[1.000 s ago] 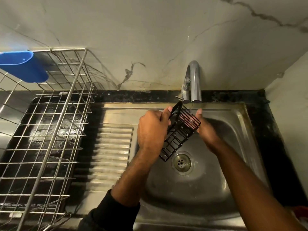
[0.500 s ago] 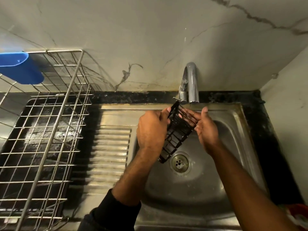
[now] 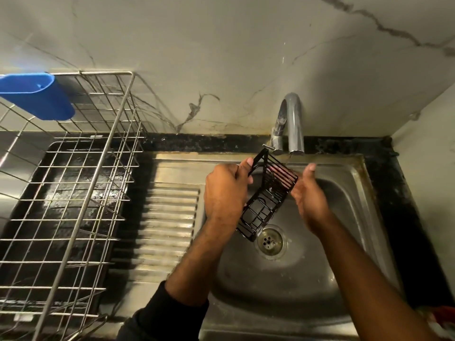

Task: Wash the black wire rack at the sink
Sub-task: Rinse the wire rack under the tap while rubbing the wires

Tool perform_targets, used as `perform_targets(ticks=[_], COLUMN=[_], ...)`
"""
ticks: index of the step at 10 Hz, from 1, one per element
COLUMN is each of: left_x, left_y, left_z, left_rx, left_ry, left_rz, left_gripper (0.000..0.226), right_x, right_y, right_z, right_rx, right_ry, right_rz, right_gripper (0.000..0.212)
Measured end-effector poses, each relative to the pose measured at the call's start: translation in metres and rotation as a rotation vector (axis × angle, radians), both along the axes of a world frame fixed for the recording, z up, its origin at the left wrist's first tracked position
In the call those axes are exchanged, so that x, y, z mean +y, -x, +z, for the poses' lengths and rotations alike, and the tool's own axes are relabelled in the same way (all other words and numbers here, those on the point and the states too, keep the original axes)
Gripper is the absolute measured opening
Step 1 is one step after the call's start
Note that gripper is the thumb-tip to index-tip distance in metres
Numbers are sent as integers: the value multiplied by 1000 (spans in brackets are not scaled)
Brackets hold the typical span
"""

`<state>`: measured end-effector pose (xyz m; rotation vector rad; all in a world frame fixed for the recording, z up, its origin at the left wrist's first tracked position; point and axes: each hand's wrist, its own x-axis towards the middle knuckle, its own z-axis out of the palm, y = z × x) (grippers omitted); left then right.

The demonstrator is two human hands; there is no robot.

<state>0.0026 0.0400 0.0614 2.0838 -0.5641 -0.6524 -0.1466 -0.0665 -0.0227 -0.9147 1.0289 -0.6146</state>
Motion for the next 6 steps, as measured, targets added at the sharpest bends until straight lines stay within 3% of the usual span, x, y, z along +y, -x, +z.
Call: perform_targets(ticks=[1,2,3,4,5,6], left_x=[-2,-3,-3,-3,-2,0], left_y=[0,6,6,-1,-2,6], left_z=[1,1,2,4,3,5], left_rx=[5,-5,-25,-15,6,5], left_ry=[2,7,11,25,39,40], left_rz=[-6,-22,-24,-7,-4,-34], left_gripper=[44,43,43,45,45,45], right_x=[0,-9,-16,-12,-7,-7], right_y=[-16,-14,-11,-7,-8,-5], right_z=[22,2,-14,-11,-10,-12], right_rx=[-17,187,266,138,129,213], right_ry=[54,133,101,109,148,41], right_rz=[128,196,353,215,159,268], right_gripper=[68,71,82,82,99,91])
